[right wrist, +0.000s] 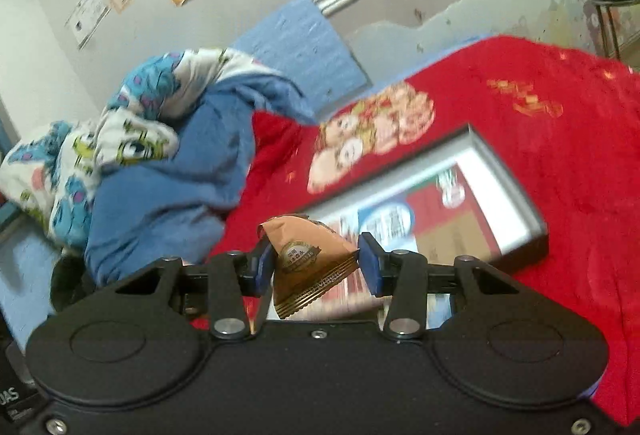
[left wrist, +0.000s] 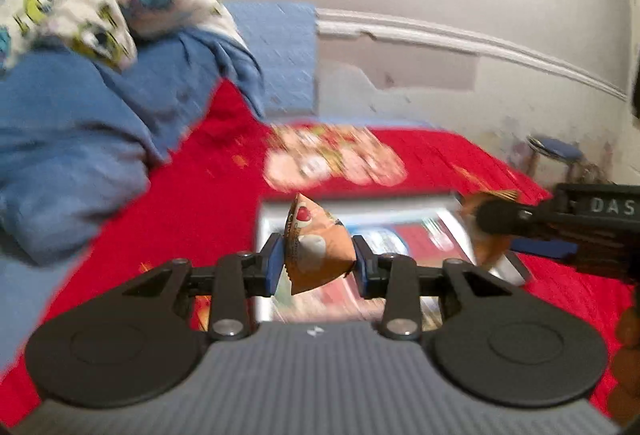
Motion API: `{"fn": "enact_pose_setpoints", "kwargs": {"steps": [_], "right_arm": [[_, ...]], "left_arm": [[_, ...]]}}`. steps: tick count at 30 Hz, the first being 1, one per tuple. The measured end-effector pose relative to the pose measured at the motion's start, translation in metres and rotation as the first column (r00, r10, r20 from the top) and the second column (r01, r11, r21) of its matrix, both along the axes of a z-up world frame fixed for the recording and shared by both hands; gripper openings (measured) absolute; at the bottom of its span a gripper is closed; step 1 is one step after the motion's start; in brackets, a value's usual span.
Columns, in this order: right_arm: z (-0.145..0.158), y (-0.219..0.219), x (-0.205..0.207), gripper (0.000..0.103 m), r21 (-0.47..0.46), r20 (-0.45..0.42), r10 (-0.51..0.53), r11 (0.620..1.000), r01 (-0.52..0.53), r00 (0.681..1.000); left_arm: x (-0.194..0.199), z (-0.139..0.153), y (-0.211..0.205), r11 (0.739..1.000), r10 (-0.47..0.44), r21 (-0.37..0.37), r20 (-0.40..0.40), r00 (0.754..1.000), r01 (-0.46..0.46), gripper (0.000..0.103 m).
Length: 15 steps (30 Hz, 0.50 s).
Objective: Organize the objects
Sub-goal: 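Lift both held packets and carry them over the black box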
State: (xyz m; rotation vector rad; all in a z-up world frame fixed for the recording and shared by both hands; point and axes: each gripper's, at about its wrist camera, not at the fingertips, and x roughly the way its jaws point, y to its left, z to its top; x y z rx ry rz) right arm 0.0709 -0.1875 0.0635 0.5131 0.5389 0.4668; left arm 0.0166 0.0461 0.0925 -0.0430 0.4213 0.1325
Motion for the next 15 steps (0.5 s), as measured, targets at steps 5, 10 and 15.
{"fn": "enact_pose_setpoints", "kwargs": {"steps": [5,10,15], "right_arm": [[0.003,0.019,0.053,0.043,0.046,-0.039,-0.028,0.998,0.03,0.999],[-0.041,0.042,0.088,0.043,0.116,-0.122,0.012,0.993,0.002,0.992],[-0.098,0.06,0.108,0.043,0.083,-0.243,0.022,0.997,-0.002,0.97]], "left_arm": [[0.041,0.002,0.031,0.996,0.056,-0.068,-0.024,0.998,-0.057,0.04],[0.079,-0.035,0.037,0.997,0.035,-0.065,-0.125,0.992,-0.043,0.04],[0.097,-0.074,0.032,0.997,-0.006,-0.069,-0.264,0.965,-0.013,0.04]]}}
